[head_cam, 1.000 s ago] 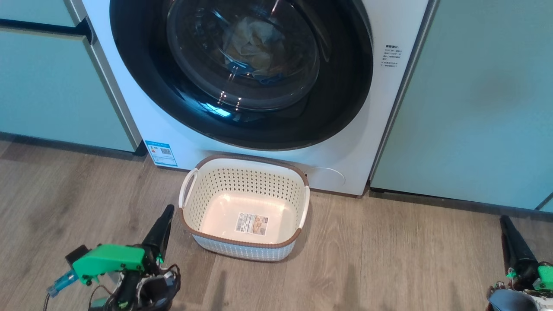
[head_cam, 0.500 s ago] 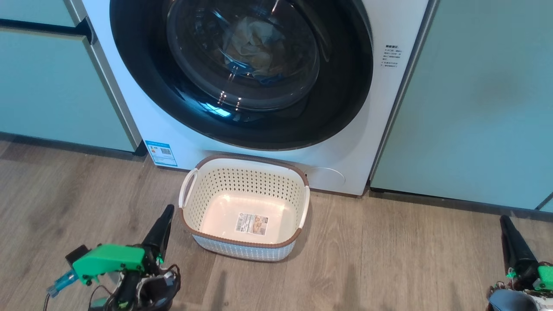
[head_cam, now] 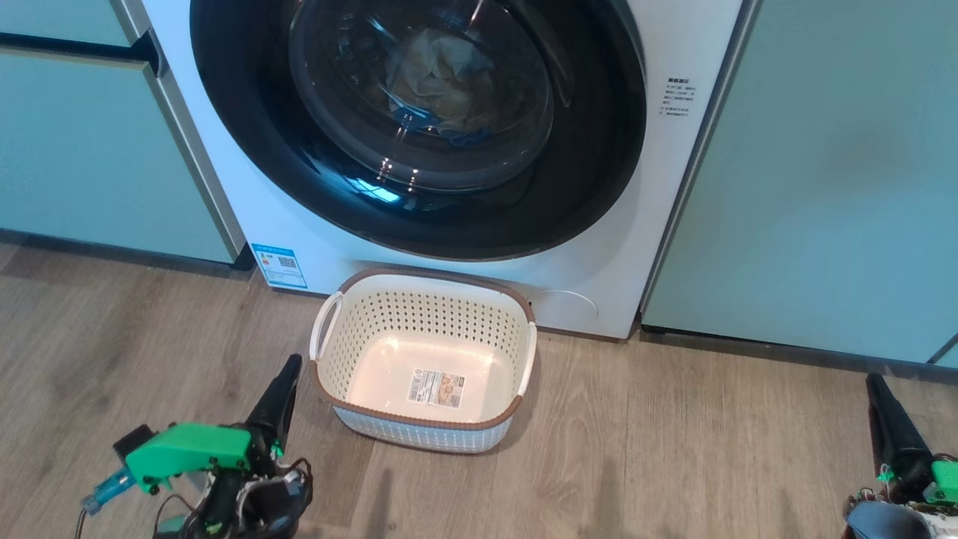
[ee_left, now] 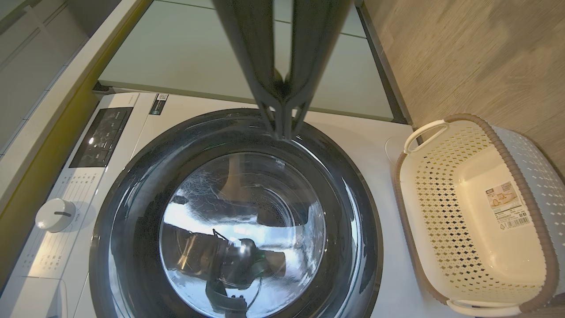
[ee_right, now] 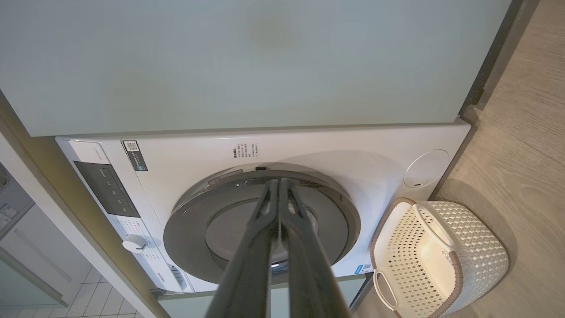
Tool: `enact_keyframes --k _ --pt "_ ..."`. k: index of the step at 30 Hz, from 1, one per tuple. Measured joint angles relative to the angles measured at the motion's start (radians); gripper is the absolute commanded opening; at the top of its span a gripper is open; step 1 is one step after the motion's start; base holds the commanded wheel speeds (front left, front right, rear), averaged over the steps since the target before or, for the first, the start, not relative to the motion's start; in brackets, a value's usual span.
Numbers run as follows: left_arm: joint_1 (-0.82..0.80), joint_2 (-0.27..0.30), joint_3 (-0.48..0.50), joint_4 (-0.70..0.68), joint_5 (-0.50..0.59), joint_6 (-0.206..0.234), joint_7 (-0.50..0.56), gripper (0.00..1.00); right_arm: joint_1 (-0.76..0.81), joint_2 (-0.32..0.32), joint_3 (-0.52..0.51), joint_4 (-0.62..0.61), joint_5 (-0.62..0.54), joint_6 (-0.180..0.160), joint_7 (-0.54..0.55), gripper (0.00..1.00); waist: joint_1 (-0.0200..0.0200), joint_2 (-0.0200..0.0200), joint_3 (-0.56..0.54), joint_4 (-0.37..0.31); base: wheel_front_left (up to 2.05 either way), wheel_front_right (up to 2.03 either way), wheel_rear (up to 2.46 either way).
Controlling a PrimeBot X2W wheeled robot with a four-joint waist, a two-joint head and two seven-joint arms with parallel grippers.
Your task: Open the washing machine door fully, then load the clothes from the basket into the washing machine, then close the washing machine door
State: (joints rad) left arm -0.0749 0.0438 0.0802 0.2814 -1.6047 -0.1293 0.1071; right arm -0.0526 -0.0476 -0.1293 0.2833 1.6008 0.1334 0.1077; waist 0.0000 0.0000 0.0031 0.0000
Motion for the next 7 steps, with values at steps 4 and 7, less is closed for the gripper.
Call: enact_keyframes --k 4,7 --pt "0.0 0.0 0.0 0.0 0.0 0.0 0.0 0.0 0.0 0.0 0.0 0.0 0.0 0.0 0.0 0.0 0.0 0.0 0.0 0.0 0.0 0.0 0.0" --pt "0.0 0.0 0.0 0.0 0.0 0.0 0.0 0.0 0.0 0.0 0.0 0.0 0.0 0.0 0.0 0.0 0.0 0.0 0.0 0.0 0.0 0.0 0.0"
